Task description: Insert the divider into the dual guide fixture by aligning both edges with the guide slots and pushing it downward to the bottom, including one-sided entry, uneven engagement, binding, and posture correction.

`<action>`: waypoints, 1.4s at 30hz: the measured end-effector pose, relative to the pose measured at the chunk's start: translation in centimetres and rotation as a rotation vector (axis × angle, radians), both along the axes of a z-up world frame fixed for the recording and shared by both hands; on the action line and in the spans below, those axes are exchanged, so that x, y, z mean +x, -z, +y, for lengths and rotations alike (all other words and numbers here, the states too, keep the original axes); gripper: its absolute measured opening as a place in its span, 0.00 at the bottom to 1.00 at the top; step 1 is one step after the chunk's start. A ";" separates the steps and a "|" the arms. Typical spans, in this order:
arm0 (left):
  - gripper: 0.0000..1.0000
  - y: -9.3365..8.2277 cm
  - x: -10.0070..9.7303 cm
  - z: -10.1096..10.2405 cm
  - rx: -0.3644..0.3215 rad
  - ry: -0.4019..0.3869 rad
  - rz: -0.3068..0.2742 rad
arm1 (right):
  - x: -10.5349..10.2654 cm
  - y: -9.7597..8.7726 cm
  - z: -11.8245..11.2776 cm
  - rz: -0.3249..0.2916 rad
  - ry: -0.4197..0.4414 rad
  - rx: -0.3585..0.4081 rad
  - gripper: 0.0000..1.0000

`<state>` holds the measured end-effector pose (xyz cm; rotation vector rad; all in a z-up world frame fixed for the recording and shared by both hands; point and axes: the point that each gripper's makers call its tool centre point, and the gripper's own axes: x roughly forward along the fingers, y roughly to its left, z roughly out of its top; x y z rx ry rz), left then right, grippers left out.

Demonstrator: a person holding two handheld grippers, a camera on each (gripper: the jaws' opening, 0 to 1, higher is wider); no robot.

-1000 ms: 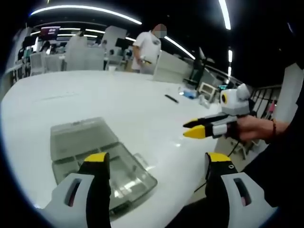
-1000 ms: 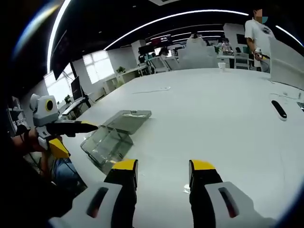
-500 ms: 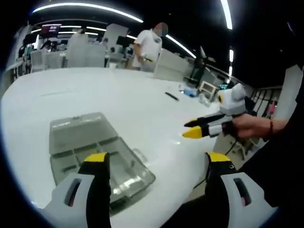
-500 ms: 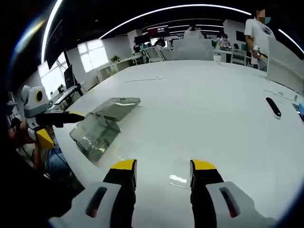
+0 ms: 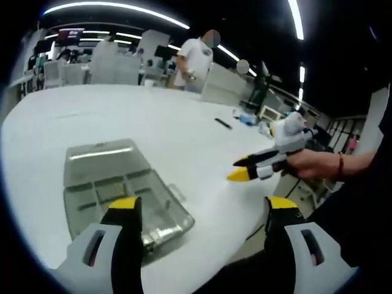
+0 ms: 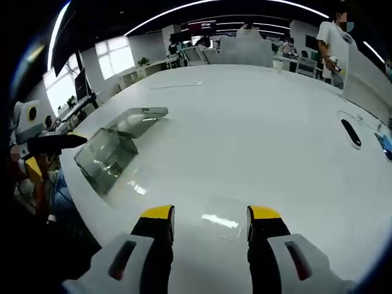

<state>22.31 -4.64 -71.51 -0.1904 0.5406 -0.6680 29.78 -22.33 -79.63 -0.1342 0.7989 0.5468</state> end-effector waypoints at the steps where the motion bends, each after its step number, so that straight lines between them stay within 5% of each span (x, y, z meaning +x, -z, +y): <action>1: 0.80 0.0 0.0 0.1 0.000 -0.003 0.001 | 0.1 0.1 0.0 -0.001 0.001 -0.003 0.44; 20: 0.80 -0.1 0.4 0.4 -0.029 -0.012 -0.003 | 0.5 2.3 -0.8 0.038 -0.012 -0.147 0.43; 42: 0.79 0.2 0.0 -0.4 -0.032 0.002 0.018 | 0.2 2.3 0.1 0.089 -0.030 -0.175 0.28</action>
